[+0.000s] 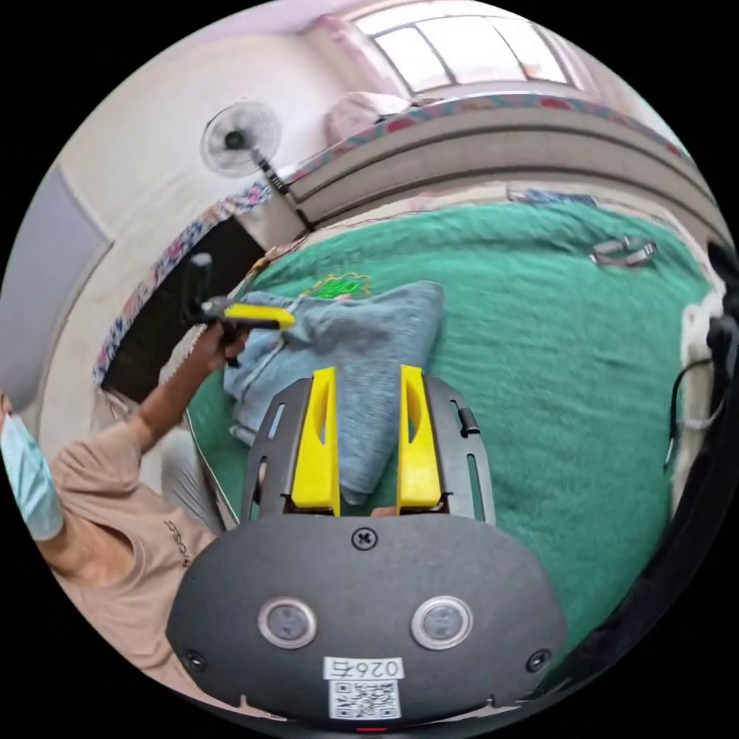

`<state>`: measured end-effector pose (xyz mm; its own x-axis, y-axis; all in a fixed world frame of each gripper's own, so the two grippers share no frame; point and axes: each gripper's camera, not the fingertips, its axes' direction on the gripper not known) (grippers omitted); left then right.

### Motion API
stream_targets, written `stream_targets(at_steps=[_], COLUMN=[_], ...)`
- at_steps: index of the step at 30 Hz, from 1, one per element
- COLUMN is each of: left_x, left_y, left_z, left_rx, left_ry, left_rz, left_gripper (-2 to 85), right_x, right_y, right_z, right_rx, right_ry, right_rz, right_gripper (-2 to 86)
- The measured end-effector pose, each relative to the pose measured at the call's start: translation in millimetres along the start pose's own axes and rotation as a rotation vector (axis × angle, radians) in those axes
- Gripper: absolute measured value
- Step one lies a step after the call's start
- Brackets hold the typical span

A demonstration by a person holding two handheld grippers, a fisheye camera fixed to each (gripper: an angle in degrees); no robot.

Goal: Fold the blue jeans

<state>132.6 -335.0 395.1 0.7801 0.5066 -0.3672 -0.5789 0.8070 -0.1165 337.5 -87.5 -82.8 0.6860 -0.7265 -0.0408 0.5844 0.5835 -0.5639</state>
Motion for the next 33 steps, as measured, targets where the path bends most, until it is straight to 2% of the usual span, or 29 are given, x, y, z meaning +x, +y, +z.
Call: stream_targets(at_steps=[2, 4, 7, 9, 10, 11, 12, 13, 14, 16, 18, 21, 23, 24, 25, 26, 27, 28, 29, 30, 31, 33], left_x=[1, 7, 24, 36, 52, 77, 91, 117, 139, 157, 162, 153, 137, 132, 113, 90, 95, 99, 96, 96, 105, 131], left_y=[1, 5, -5, -31, -56, -74, -78, -86, -90, -83, -56, 12, 57, 65, 76, 90, 100, 109, 114, 119, 133, 158], left_z=[-23, -46, -53, -23, 7, 27, 26, 20, 14, 3, -15, -45, -50, -44, -15, 15, 10, -4, -16, -22, -36, -56], left_rx=[0.138, 0.293, 0.447, 0.379, 0.264, 0.183, 0.205, 0.231, 0.210, 0.157, 0.156, 0.199, 0.210, 0.188, 0.036, -0.139, -0.047, -0.017, -0.077, -0.087, -0.069, 0.043], left_ry=[0.070, 0.078, 0.067, 0.165, 0.282, 0.289, 0.269, 0.225, 0.173, 0.078, -0.022, -0.265, -0.541, -0.616, -0.786, -0.883, -0.898, -0.921, -0.928, -0.919, -0.898, -0.851], left_rz=[-0.073, -0.076, -0.070, -0.080, -0.081, -0.081, -0.053, -0.002, 0.076, 0.109, 0.107, 0.037, -0.035, -0.034, -0.016, -0.004, 0.031, -0.022, -0.147, -0.192, -0.239, -0.204], left_gripper=[-0.7, -0.5, 0.9, 0.4, -0.3, -0.7, -0.7, -0.8, -0.9, -0.9, -0.8, -0.8, -0.8, -0.8, -0.8, -0.9, -0.9, -0.9, -0.9, -0.9, -0.8, -0.8], right_x=[35, 45, 34, 19, 9, -3, -7, -15, -21, -8, 13, 11, -21, -32, -55, -77, -87, -101, -105, -105, -108, -128], right_y=[4, 3, -5, -14, -20, -26, -28, -29, -29, -27, -17, -4, -8, -12, -23, -42, -53, -80, -103, -111, -119, -131], right_z=[0, 13, 15, 16, 12, -5, -18, -44, -62, -70, -72, -105, -144, -151, -155, -147, -138, -107, -68, -50, -28, -22], right_rx=[0.018, -0.027, -0.019, -0.047, -0.040, -0.021, 0.001, 0.040, 0.018, -0.083, -0.128, 0.019, 0.204, 0.247, 0.310, 0.318, 0.290, 0.150, -0.045, -0.125, -0.183, -0.169], right_ry=[-0.087, -0.158, -0.099, -0.068, -0.036, -0.044, -0.065, -0.033, 0.099, 0.185, 0.163, 0.188, 0.261, 0.253, 0.205, 0.126, 0.083, 0.021, 0.045, 0.092, 0.180, 0.138], right_rz=[0.143, 0.184, 0.164, 0.093, 0.077, 0.017, 0.000, -0.015, -0.037, 0.015, 0.103, 0.145, 0.085, 0.048, -0.039, -0.136, -0.189, -0.266, -0.288, -0.276, -0.259, -0.321], right_gripper=[10.6, 11.3, 9.1, 0.5, -0.3, -0.9, -1.1, -1.3, -1.3, -1.2, -1.0, -1.1, -1.0, -1.0, -1.0, -1.0, -0.9, -0.9, -0.9, -0.9, -0.9, -0.9])
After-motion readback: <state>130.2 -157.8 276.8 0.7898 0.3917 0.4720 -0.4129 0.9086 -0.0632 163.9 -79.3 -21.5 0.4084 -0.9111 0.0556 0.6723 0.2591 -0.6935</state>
